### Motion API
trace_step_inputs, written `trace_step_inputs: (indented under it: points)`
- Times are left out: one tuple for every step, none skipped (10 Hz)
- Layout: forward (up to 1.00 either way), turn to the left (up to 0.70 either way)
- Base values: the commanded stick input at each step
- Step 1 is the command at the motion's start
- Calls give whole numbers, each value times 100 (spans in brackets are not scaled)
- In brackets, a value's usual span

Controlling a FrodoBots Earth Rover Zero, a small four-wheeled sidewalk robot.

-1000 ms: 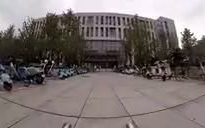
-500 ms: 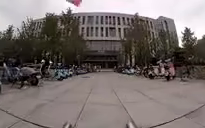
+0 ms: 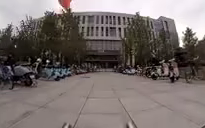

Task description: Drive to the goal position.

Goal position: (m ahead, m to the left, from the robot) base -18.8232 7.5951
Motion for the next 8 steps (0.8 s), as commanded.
trace_step_inputs:
  points:
    - [70,0]
    - [70,0]
    - [70,0]
    - [70,0]
    - [70,0]
    - [70,0]
    - [70,0]
    - [70,0]
